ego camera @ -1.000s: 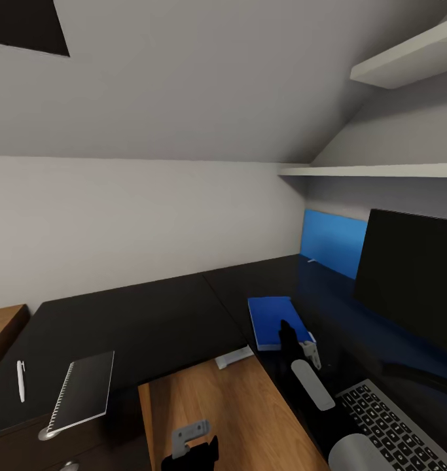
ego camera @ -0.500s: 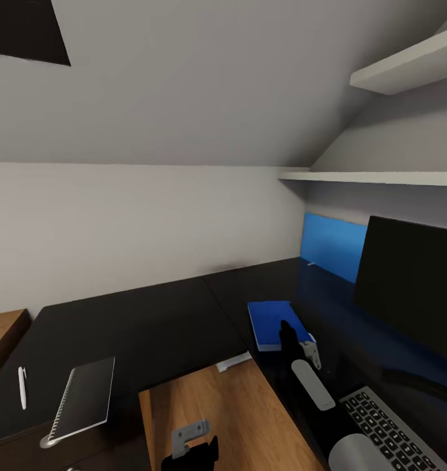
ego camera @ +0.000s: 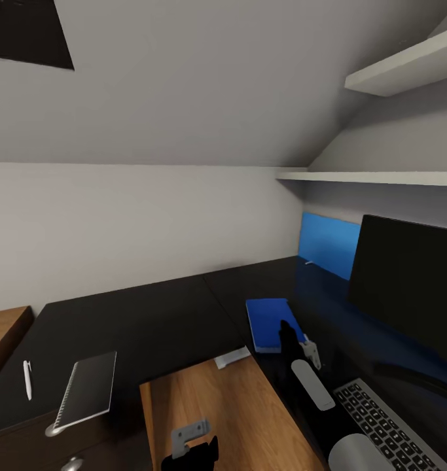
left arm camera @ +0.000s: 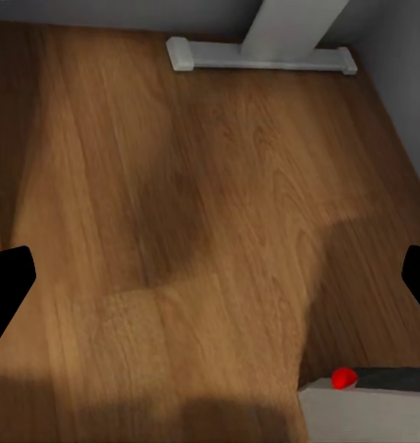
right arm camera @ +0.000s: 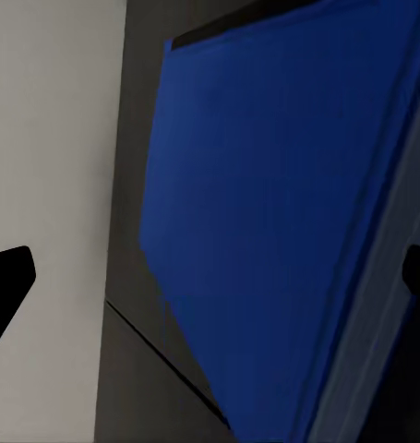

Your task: In the bedroom, organize the workspace by keeping the computer under the desk, ensuring the monitor is on the desk, placing the keyboard on the desk next to the monitor, placing the mouse on the desk next to the keyboard, moving the folder from the swivel chair onto the desk next to the mouse, stacking the notebook on top of the folder with the pen on top of the notebook, and positioning the swivel chair next to the desk.

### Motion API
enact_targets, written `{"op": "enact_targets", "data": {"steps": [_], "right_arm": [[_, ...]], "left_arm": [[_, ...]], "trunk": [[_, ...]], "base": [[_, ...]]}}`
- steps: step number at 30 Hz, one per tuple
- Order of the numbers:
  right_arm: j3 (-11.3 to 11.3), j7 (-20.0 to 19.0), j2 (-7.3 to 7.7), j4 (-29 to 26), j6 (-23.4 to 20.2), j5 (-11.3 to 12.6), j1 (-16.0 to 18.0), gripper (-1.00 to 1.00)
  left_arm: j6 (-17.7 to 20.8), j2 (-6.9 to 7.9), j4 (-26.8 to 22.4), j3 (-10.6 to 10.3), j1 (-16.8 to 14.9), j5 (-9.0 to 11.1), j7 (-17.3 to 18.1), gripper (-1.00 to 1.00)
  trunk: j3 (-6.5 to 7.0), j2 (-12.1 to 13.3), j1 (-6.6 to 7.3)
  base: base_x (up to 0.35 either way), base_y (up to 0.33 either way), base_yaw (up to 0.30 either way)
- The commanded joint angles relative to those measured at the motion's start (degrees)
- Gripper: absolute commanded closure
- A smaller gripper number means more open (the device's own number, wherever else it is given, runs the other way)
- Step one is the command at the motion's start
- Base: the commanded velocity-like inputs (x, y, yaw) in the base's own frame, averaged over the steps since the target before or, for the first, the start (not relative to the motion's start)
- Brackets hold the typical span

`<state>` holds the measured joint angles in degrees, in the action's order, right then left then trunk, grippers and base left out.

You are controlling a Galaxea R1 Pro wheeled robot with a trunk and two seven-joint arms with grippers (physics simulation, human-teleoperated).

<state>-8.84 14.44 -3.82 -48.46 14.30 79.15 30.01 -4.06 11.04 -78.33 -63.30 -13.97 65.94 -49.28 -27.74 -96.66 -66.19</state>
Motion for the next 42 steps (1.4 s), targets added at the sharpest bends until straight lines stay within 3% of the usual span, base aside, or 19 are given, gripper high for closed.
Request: {"op": "enact_targets", "data": {"steps": [1, 9, 20, 26, 28, 35, 39, 42], "right_arm": [[-0.2, 0.1, 0.04, -0.1, 0.5, 0.6, 0.0, -1.00], [-0.2, 0.1, 0.04, -0.1, 0.5, 0.6, 0.0, -1.00], [-0.2, 0.0, 0.10, -0.3, 0.5, 0.5, 0.0, -1.00], [-0.7, 0.0, 0.45, -5.1, 0.4, 0.1, 0.0, -1.00], [-0.8, -0.1, 0.52, -6.3, 0.3, -0.7, 0.0, -1.00], [-1.4, -0.2, 0.64, -16.3, 0.0, -7.4, -1.0, -1.00], [-1.4, 0.0, 0.65, -18.0, -0.3, -8.0, -1.2, -1.00], [-1.4, 0.3, 0.96, -18.5, -4.0, -8.1, -1.3, -1.00]], "left_arm": [[-0.4, 0.04, -0.1, -0.2, -0.1, 0.5, -0.2, -1.00], [-0.4, 0.04, -0.1, -0.1, -0.1, 0.5, -0.3, -1.00], [-0.4, 0.04, 0.1, -0.1, -0.1, 0.5, -0.3, -1.00], [-0.4, 0.04, 1.5, 0.0, -0.1, 0.5, -0.3, -1.00], [-0.4, 0.04, 1.6, -0.1, -0.1, 0.5, -0.3, -1.00], [-0.4, 0.04, 1.8, -0.1, -0.1, 0.4, -0.3, -1.00], [-0.4, 0.04, 1.8, -0.1, -0.1, 0.4, -0.3, -1.00], [-0.4, 0.04, 1.8, -0.1, -0.1, 0.4, -0.3, -1.00]], "trunk": [[-0.07, 0.0, 0.01], [-0.07, 0.0, 0.01], [1.91, 4.4, 2.42], [2.09, 4.8, 2.64], [2.09, 4.8, 2.64], [2.09, 4.8, 2.64], [2.09, 4.8, 2.64], [2.09, 4.8, 2.64]], "base": [[-0.035, -0.011, 0.000], [-0.008, -0.002, 0.000], [0.000, 0.000, 0.000], [0.000, 0.000, 0.000], [0.000, 0.000, 0.000], [0.000, 0.000, 0.000], [0.000, 0.000, 0.000], [0.000, 0.000, 0.000]]}}
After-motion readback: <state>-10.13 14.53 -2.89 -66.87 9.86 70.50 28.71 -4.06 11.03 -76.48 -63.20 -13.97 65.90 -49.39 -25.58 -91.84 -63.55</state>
